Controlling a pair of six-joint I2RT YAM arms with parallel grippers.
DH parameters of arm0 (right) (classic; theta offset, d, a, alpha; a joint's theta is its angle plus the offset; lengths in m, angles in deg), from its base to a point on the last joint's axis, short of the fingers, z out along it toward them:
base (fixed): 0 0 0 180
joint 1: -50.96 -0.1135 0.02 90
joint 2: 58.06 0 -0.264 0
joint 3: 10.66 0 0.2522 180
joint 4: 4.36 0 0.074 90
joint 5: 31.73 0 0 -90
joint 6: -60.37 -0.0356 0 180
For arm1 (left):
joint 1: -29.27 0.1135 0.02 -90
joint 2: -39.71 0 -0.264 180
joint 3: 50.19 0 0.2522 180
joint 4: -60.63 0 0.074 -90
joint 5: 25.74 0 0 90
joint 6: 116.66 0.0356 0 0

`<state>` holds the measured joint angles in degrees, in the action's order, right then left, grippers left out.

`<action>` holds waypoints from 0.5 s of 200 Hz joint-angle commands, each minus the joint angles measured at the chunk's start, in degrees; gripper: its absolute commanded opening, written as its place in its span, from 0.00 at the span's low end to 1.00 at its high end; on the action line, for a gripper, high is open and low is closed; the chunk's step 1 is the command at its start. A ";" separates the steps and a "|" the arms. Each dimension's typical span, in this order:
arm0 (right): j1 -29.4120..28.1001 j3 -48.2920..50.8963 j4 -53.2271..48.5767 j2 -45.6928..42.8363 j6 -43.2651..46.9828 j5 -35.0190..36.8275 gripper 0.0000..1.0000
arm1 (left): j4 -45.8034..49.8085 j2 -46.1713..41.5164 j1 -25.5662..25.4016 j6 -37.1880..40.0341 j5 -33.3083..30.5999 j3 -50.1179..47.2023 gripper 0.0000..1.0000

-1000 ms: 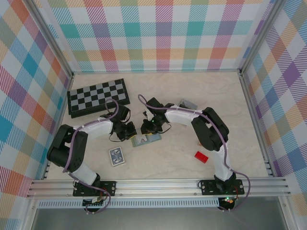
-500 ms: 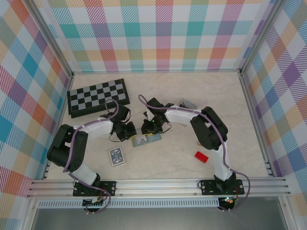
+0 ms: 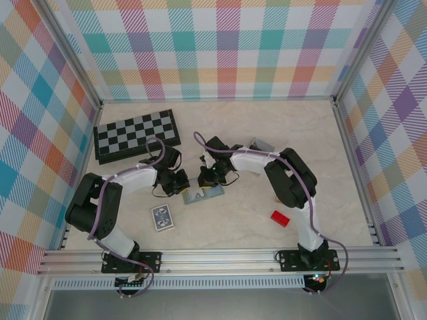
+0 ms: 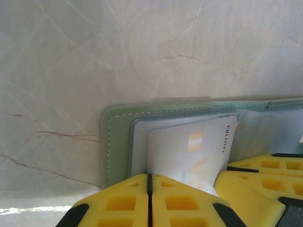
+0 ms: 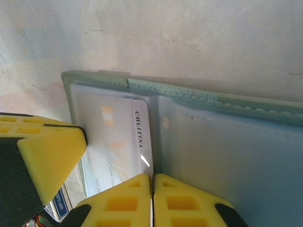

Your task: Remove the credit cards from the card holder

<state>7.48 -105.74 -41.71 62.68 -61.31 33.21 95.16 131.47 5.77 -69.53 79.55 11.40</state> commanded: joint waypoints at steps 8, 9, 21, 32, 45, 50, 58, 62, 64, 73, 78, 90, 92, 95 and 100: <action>0.02 2.39 -0.46 -3.93 1.72 4.92 0.04 | 2.67 -0.25 -0.44 -0.47 -4.49 -1.31 0.08; 0.04 2.44 -0.43 -4.02 1.76 5.06 0.04 | 2.64 -0.26 -0.47 -0.42 -4.57 -1.28 0.08; 0.15 3.53 -0.32 -5.20 2.30 6.88 0.03 | 1.85 -0.49 -0.44 -0.28 -5.01 -1.58 0.08; 0.33 4.52 -0.16 -6.18 2.59 8.61 0.02 | 1.16 -0.53 -0.48 -0.21 -5.41 -1.74 0.08; 0.58 5.32 -0.34 -7.20 2.44 10.04 0.01 | 0.78 -0.50 -0.47 -0.63 -5.16 -1.50 0.08; 0.68 5.38 -0.51 -7.50 2.43 10.12 0.00 | 0.55 -0.53 -0.48 -0.77 -4.69 -1.32 0.09; 0.79 5.30 -0.73 -8.13 2.57 10.41 0.00 | 0.24 -0.49 -0.49 -0.96 -3.95 -0.93 0.09; 0.81 5.25 -0.87 -8.47 2.73 10.71 0.00 | 0.03 -0.58 -0.45 -0.98 -3.68 -0.62 0.09; 0.85 5.22 -0.89 -8.63 2.80 10.79 0.00 | -0.04 -0.59 -0.48 -0.94 -3.62 -0.52 0.09; 0.80 5.16 -0.90 -9.48 3.46 11.17 0.00 | -0.28 -0.75 -0.44 -0.73 -3.42 0.14 0.11; 0.81 5.12 -0.87 -9.94 3.91 11.30 0.00 | -0.47 -0.86 -0.49 -0.73 -3.39 0.40 0.11; 0.95 4.98 -0.82 -11.04 4.60 11.84 0.00 | -1.25 -1.14 -0.48 -0.72 -3.01 1.19 0.16; 0.95 5.08 -0.77 -11.23 4.67 11.87 0.00 | -1.28 -1.15 -0.44 -0.72 -2.99 1.38 0.17; 0.95 5.26 -0.49 -11.55 4.76 11.89 0.00 | -1.38 -1.23 -0.48 -0.77 -2.84 1.60 0.19; 1.03 5.57 -0.05 -12.17 4.94 11.72 0.00 | -1.42 -1.32 -0.48 -0.73 -2.64 2.05 0.22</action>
<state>8.22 -101.23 -41.54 54.47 -58.86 42.76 94.38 131.34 5.66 -70.14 78.39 11.49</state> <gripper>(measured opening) 0.049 0.168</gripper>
